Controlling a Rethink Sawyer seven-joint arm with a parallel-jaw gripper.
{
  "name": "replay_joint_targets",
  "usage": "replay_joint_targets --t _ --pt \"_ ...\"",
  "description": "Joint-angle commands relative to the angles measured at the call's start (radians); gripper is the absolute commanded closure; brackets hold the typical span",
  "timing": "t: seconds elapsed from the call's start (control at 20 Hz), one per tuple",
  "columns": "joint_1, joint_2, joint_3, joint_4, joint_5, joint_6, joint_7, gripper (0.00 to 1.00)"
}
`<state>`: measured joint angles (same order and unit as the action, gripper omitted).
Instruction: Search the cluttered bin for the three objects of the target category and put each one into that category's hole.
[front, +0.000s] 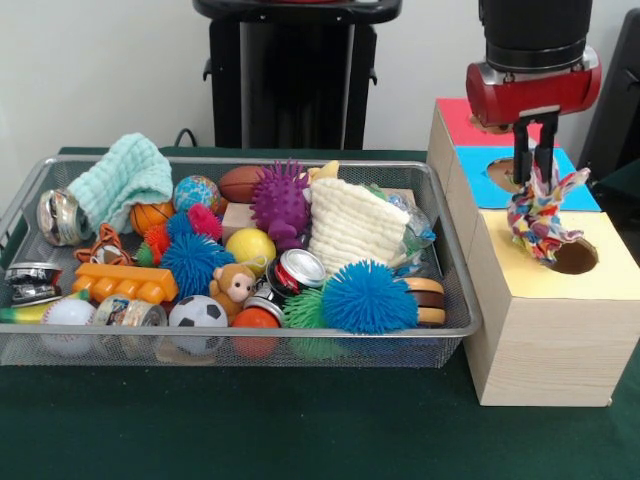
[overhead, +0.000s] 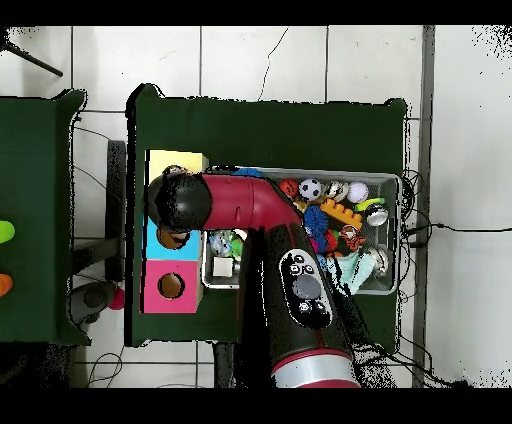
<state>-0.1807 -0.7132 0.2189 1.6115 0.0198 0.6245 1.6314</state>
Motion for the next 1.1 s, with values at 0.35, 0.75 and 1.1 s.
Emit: replay_joint_targets --t 0.35,0.75,1.1 --pt "0.037 0.043 -0.015 0.133 0.141 -0.130 0.315 1.00" --pt "0.066 0.038 -0.030 0.143 0.211 -0.122 0.323 1.00" --pt "0.070 0.043 -0.034 0.152 0.226 -0.146 0.300 1.00"
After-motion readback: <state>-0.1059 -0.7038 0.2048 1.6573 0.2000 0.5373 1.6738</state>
